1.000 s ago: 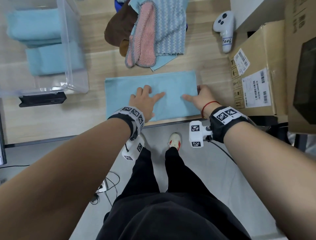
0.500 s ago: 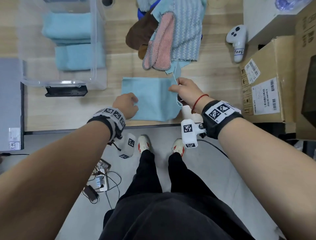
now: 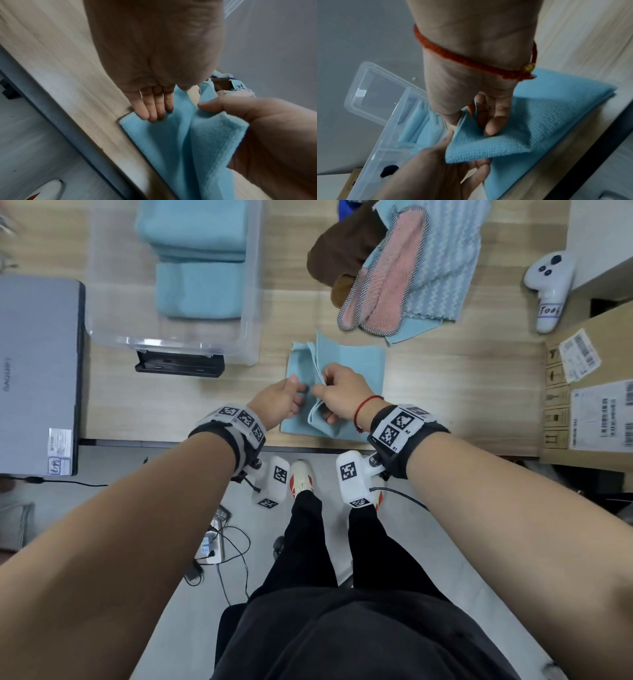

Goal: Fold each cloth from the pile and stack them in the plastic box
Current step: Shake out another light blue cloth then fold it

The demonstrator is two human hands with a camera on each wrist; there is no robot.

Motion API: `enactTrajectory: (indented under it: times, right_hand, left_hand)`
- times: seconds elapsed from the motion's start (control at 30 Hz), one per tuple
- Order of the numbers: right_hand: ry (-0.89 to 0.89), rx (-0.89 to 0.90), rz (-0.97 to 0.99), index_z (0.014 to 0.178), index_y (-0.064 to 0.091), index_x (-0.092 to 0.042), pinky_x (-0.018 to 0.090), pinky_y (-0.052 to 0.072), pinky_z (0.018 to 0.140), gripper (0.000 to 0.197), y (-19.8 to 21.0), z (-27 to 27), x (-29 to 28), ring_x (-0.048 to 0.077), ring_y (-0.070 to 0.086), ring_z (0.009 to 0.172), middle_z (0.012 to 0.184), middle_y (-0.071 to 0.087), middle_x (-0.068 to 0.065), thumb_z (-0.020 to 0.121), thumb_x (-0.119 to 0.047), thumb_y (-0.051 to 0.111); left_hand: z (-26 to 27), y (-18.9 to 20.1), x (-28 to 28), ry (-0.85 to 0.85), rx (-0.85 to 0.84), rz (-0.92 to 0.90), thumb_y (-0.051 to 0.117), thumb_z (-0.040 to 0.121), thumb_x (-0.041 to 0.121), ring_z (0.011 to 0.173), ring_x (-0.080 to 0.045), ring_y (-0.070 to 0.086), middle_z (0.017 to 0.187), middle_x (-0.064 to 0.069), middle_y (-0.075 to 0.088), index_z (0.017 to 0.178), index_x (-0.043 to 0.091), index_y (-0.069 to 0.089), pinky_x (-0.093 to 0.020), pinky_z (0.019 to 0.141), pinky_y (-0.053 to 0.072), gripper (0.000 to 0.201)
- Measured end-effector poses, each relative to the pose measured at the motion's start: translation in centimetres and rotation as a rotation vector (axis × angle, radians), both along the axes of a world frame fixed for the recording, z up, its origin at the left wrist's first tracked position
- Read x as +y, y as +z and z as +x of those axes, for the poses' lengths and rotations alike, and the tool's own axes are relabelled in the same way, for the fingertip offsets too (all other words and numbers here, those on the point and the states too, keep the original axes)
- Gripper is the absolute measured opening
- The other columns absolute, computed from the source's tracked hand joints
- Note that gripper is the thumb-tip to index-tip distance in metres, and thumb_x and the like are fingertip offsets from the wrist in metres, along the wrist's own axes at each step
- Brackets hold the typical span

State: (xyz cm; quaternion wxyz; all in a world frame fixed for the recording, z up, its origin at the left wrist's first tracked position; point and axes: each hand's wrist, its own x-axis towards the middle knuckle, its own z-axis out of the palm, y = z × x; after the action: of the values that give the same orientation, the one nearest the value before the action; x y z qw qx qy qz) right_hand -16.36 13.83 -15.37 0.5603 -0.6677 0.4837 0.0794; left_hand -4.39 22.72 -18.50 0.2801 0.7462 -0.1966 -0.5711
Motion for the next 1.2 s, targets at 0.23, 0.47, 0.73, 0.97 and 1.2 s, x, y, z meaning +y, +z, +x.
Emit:
enactTrajectory:
  times: [0.23, 0.47, 0.73, 0.97, 1.2]
  right_hand:
    - [0.019, 0.047, 0.088, 0.09, 0.054, -0.017, 0.036, 0.059, 0.058, 0.005, -1.7, 1.2, 0.6, 0.032, 0.07, 0.06, 0.07, 0.069, 0.012, 0.086, -0.019, 0.056]
    - [-0.005, -0.003, 0.026, 0.091, 0.063, -0.018, 0.034, 0.057, 0.064, 0.02, -1.5, -0.4, -0.3, 0.019, 0.063, 0.063, 0.073, 0.063, 0.001, 0.083, -0.006, 0.05]
    - [0.229, 0.041, -0.392, 0.099, 0.065, -0.017, 0.029, 0.045, 0.085, 0.021, -2.0, -5.9, -2.6, 0.018, 0.056, 0.089, 0.099, 0.059, 0.002, 0.08, -0.012, 0.058]
    - [0.459, 0.119, -0.55, 0.119, 0.057, -0.02, 0.04, 0.044, 0.092, 0.043, -3.1, -8.6, -1.0, 0.026, 0.043, 0.111, 0.122, 0.046, 0.005, 0.078, -0.02, 0.071]
    - [0.556, 0.055, -0.626, 0.127, 0.053, -0.017, 0.04, 0.041, 0.101, 0.055, -2.8, -9.8, -0.2, 0.026, 0.042, 0.125, 0.137, 0.046, 0.004, 0.077, -0.025, 0.074]
  left_hand:
    - [0.8, 0.0, -0.4, 0.167, 0.1, 0.009, 0.02, 0.104, 0.045, 0.067, -0.014, 0.05, 0.077, -0.002, 0.054, 0.098, 0.016, 0.055, -0.025, 0.069, 0.048, 0.046]
    - [1.7, -0.9, 0.5, -0.099, -0.036, -0.039, 0.064, 0.091, 0.02, 0.076, -0.015, 0.056, 0.08, 0.003, 0.056, 0.119, 0.006, 0.046, -0.033, 0.077, 0.05, 0.036]
    - [1.3, -1.0, 0.4, -0.124, -0.169, 0.0, 0.058, 0.088, 0.006, 0.085, -0.028, 0.059, 0.082, -0.006, 0.056, 0.106, 0.01, 0.045, -0.042, 0.084, 0.051, 0.022]
    - [-0.1, 0.0, 0.3, -0.171, -0.462, -0.033, 0.052, 0.085, 0.002, 0.081, -0.022, 0.056, 0.095, -0.01, 0.058, 0.126, 0.009, 0.038, -0.024, 0.064, 0.042, 0.044]
    - [-1.2, 0.9, 1.0, -0.295, -0.727, -0.133, 0.046, 0.067, -0.013, 0.093, -0.032, 0.051, 0.119, -0.015, 0.04, 0.127, 0.018, 0.043, -0.042, 0.084, 0.048, 0.067]
